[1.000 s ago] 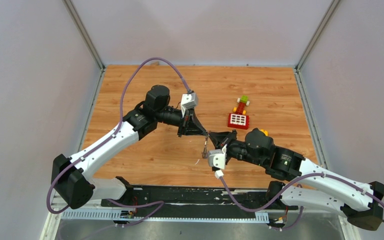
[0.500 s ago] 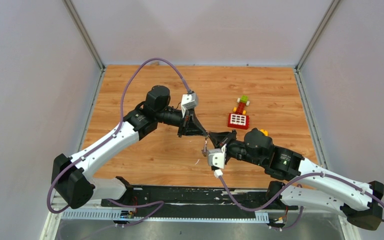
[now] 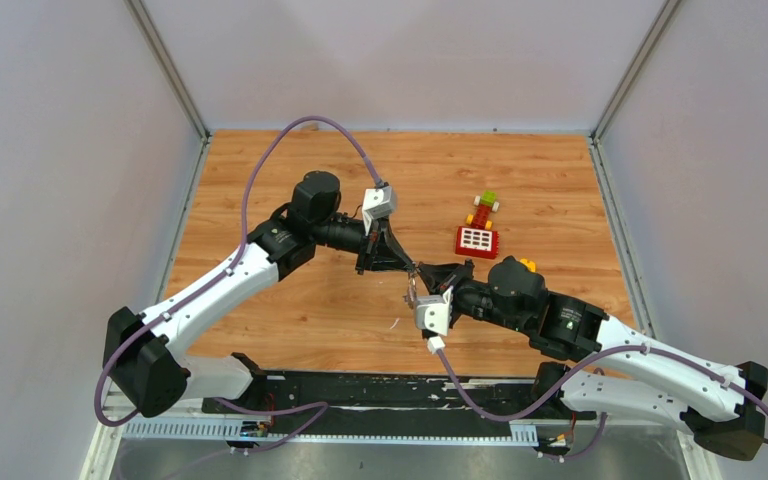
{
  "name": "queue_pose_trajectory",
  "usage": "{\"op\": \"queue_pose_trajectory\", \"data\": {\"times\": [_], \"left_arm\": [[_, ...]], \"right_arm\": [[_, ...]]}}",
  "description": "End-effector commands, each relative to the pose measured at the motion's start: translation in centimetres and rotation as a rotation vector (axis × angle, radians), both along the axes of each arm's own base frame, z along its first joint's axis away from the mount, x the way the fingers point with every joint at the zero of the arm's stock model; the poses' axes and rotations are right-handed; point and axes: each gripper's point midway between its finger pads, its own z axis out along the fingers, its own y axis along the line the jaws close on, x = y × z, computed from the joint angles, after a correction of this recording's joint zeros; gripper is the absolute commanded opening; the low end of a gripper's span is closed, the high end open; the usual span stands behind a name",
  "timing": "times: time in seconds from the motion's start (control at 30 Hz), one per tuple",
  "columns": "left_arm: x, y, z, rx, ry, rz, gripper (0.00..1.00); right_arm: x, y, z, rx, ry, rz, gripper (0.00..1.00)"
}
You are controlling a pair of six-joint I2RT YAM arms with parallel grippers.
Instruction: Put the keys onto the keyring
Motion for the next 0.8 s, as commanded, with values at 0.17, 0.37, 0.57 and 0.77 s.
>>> {"op": "queue_pose_trajectory", "data": {"times": [0.17,0.37,0.57,0.77], "left_arm": [[-0.66,-0.52,0.18,-0.018,-0.002,-0.042,0.0],[-0.7,-0.62,0.13,-0.015,-0.002,-0.047,0.0],[-0.73,-0.67,-0.16,-0.007,0.0,-0.048,0.0],[-0.97,-0.7,-0.07,-0.009,0.0,-0.058,0.0]], "right_arm": [[0.15,0.46,4.15,0.125,-0.031,-0.01,0.0],[0.06,0.52,4.36,0.132,-0.027,-0.006,0.0],[0.18,0.49,4.6,0.141,-0.025,-0.015,0.0],[0.4,0.42,4.72,0.145,-0.03,-0.029,0.0]]}}
